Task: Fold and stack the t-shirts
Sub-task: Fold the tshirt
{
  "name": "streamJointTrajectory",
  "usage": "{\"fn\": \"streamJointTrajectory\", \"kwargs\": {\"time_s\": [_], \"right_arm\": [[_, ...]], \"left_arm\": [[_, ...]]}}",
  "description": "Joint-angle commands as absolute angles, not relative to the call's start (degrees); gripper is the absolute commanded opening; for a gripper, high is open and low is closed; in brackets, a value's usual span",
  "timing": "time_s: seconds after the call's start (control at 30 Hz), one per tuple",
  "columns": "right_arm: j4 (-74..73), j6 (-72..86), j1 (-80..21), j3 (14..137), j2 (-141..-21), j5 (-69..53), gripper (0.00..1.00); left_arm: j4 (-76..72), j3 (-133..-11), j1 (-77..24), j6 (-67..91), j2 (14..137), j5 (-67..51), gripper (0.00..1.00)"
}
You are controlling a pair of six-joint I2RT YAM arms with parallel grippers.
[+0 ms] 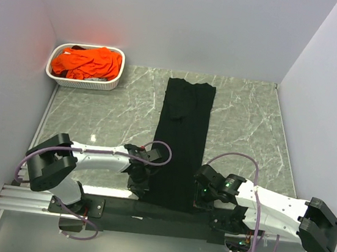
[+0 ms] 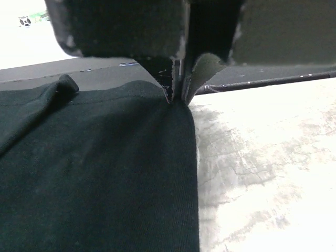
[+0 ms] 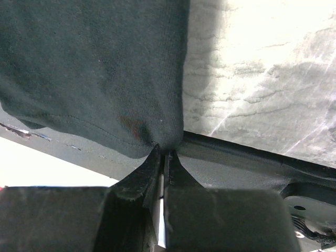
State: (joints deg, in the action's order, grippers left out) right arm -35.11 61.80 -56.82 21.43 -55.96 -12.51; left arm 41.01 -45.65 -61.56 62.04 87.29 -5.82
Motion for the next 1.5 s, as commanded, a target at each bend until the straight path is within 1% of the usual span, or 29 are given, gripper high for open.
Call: {"fn": "streamJointTrajectory", "kwargs": {"time_s": [0.0,0.13,0.27,0.4,0.5,0.53,0.63,0.77,0.9,1.13,1.33,1.47], "right_arm": [[-36.7,60.1,-57.1,22.6,-56.2,-10.9,0.0],[-38.1,58.6,-57.1,23.3,-55.0,-13.4,0.0],[-44.9,57.2,-57.5,23.9,-51.6,-15.7,0.0],[-50.4,55.1,-57.3,28.7,-49.7,-12.8,0.0],[-52.8,51.7,-54.4,34.2,-52.5,-10.5,0.0],[-53.3,49.6,-53.4,35.7,-53.4,-7.6,0.0],[-55.0,42.9,-47.3,41.9,-57.8,-4.0,0.0],[-54.8,35.3,-38.3,49.2,-62.8,-0.8,0.0],[-52.6,29.9,-32.9,56.8,-69.5,-0.2,0.0],[-48.7,24.8,-28.3,64.9,-78.0,1.8,0.0],[-46.0,22.9,-25.3,69.6,-82.4,2.7,0.0],[-44.3,22.2,-24.3,71.5,-85.2,2.6,0.0]], "left_arm": [[41.4,-45.3,-63.0,62.7,89.4,-6.1,0.01],[43.8,-44.5,-64.2,63.4,88.4,-6.4,0.01],[46.3,-42.4,-67.6,65.4,83.1,-8.3,0.01],[45.9,-42.5,-67.9,65.0,79.9,-10.5,0.01],[47.0,-47.6,-66.4,62.2,82.0,-9.7,0.01],[47.1,-49.0,-65.7,61.4,82.4,-8.6,0.01],[47.9,-54.1,-61.5,58.3,83.7,-6.3,0.01],[48.4,-60.6,-52.2,53.6,85.2,-4.0,0.01],[47.6,-65.6,-45.2,49.0,88.2,-3.2,0.01],[44.8,-74.4,-38.3,45.2,95.5,-0.2,0.01],[42.0,-79.6,-35.6,43.5,99.7,4.6,0.01],[40.4,-82.3,-34.2,42.3,102.2,5.4,0.01]]}}
